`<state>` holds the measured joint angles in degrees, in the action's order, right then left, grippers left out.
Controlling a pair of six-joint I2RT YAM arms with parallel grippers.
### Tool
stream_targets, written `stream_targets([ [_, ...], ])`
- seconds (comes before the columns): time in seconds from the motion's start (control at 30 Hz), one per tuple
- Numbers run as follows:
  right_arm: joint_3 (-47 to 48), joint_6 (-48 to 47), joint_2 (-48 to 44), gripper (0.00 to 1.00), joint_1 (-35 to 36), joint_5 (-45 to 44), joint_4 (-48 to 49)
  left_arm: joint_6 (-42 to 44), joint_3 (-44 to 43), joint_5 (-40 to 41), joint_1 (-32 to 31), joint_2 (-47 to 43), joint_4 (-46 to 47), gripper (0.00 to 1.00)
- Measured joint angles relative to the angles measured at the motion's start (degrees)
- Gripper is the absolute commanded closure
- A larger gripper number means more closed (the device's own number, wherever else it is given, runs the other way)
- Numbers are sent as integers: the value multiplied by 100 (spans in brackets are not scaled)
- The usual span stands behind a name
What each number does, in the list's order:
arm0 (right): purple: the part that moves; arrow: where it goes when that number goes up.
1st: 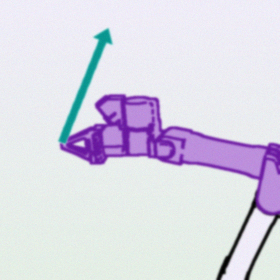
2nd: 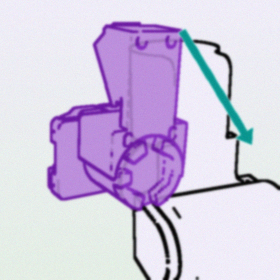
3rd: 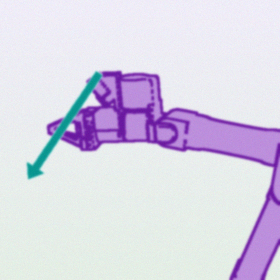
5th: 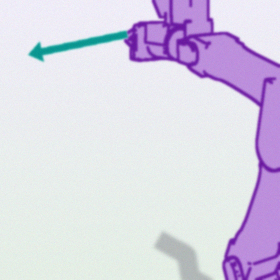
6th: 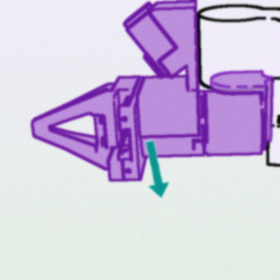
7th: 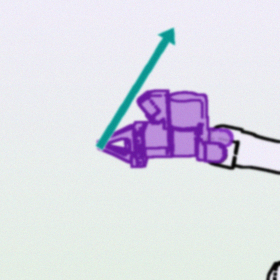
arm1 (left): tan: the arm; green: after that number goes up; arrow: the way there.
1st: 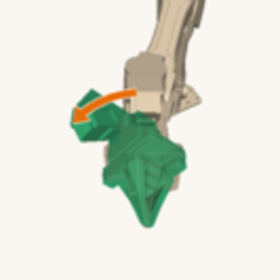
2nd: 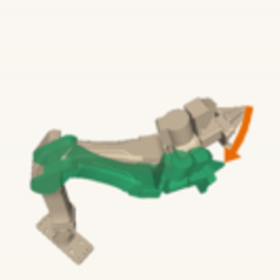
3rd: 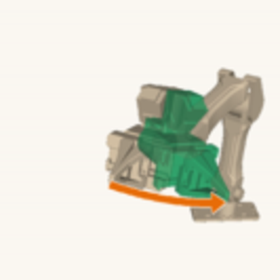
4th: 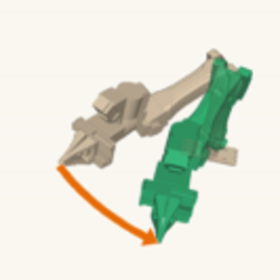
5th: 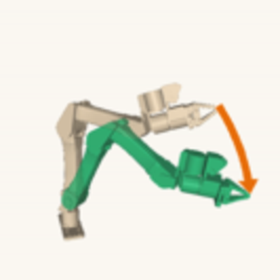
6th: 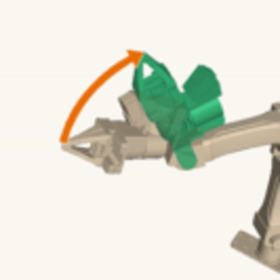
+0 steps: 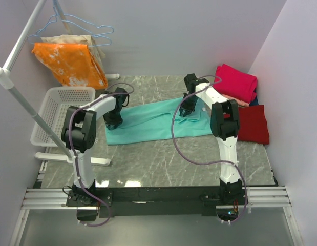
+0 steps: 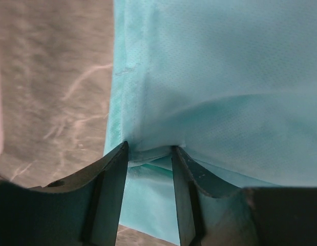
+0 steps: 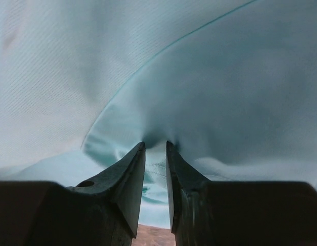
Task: Fold and stack the t-shirts
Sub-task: Fold the tshirt
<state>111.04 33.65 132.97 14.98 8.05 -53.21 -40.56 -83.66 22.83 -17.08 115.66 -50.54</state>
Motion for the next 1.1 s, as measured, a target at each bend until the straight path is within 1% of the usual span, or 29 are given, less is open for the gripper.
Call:
stream_targets([
  [0.13,39,31,48,73,-63,46,-63,-74,94,162,122,-90,-107,54],
  [0.3,37,39,46,73,-103,42,-74,-59,66,254,190,-136,-146,54],
  [0.47,-22,63,-118,67,-111,-168,7,63,-11,245,188,-378,-131,54],
  [0.6,-48,59,-435,66,-151,-424,-2,260,-164,133,190,-608,-61,54],
  [0.7,-70,17,-636,68,-168,-551,-39,393,-264,-2,188,-634,39,56],
  [0.8,-319,-46,-833,70,-142,-621,-33,479,-273,-199,186,-627,90,56],
  [0.9,-723,-98,-984,76,-79,-658,-39,522,-273,-358,188,-597,149,56],
  [1.0,-1080,-138,-1049,89,68,-678,-28,549,-273,-481,184,-520,190,56],
  [1.03,-1202,-146,-1069,95,127,-682,-24,551,-273,-511,186,-490,195,56],
  [1.1,-1401,-153,-1091,98,214,-682,-17,564,-273,-564,184,-422,203,56],
])
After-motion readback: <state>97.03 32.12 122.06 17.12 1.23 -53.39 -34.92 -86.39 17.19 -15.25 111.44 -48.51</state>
